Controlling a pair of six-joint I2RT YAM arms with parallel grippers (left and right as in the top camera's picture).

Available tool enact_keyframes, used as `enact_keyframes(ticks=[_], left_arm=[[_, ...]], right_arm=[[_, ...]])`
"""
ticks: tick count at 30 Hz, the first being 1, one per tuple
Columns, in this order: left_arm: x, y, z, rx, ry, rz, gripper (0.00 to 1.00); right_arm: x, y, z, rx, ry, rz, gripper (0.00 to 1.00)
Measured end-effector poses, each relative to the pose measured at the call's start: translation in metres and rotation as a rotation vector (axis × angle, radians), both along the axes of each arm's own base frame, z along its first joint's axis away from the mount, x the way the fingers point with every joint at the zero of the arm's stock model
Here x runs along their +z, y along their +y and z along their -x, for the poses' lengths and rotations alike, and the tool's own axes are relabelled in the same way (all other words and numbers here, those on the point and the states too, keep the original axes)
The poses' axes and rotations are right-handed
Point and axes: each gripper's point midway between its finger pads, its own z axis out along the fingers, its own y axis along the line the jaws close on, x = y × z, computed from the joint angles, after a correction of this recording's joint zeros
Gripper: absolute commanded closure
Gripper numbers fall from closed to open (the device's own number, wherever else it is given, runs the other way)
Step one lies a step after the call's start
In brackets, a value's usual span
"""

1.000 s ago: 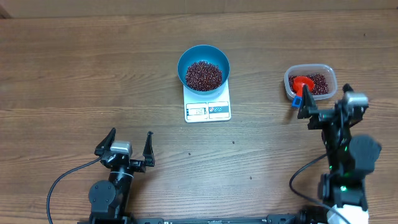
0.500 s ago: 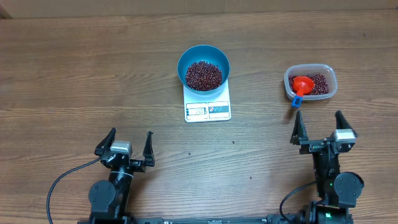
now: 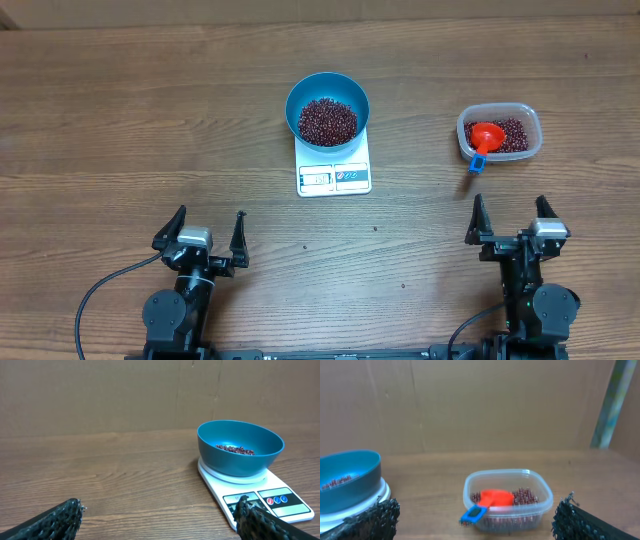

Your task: Scoop item into bowl and weigh 150g on scale

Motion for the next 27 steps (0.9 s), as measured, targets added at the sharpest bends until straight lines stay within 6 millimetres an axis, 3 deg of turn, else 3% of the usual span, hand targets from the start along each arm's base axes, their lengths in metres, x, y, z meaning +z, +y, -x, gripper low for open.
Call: enact_keyframes(ticks=[3,27], left_arm=[[0.0000,0.0000,0.0000,0.000,0.000,0.000,0.01],[0.0001,0.0000,0.0000,0.000,0.000,0.000,0.00]], right_arm=[[-0.0073,-0.0017,0.0001,-0.010,0.030,-0.003,0.00],[-0.0078,-0.0028,0.0001,-0.023,0.031,-0.004,0.00]])
